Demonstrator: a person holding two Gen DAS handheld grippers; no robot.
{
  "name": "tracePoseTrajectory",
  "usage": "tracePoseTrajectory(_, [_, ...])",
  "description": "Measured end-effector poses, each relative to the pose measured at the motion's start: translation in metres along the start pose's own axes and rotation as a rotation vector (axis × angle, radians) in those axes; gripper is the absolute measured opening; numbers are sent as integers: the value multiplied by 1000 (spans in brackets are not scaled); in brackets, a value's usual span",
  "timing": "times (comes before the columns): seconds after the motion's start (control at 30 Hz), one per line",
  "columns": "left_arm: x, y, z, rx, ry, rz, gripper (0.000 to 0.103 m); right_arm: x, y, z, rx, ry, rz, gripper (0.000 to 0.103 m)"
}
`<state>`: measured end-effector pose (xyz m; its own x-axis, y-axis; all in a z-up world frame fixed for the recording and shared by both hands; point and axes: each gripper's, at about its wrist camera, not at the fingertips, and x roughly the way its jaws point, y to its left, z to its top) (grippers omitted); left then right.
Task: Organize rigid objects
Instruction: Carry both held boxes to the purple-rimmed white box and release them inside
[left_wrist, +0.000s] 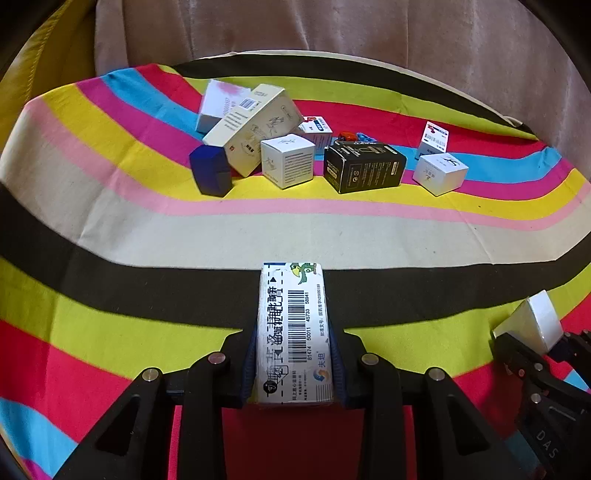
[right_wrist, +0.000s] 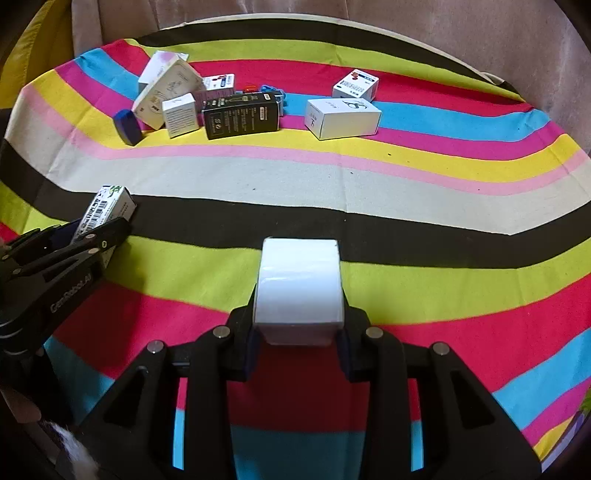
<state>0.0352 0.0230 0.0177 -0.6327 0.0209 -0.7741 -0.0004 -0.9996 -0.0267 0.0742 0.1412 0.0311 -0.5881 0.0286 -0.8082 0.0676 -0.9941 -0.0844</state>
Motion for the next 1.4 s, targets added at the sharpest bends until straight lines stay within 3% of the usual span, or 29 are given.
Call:
tracePoseTrajectory(0.23, [-43,8,-33,-53,6,-83,35,-24,3,-16,-31,4,-12,38])
tracePoseTrajectory(0.5, [-81,0,-55,-36,-10,-125,35,-57,5,-36,-62,-7,-12,38])
tracePoseTrajectory(0.8, [-114,-26,-66,11,-29,-178,35,-106,-14,-65,-31,-36,56,38])
tracePoseTrajectory(1.03, [-139,-58,-74,108,-46,-192,35,-142,-37,-87,-26,-62,31,38])
tracePoseTrajectory(1.4, [-181,-137,-90,343,-94,-260,35,-196,-99,-119,60,-121,-29,38])
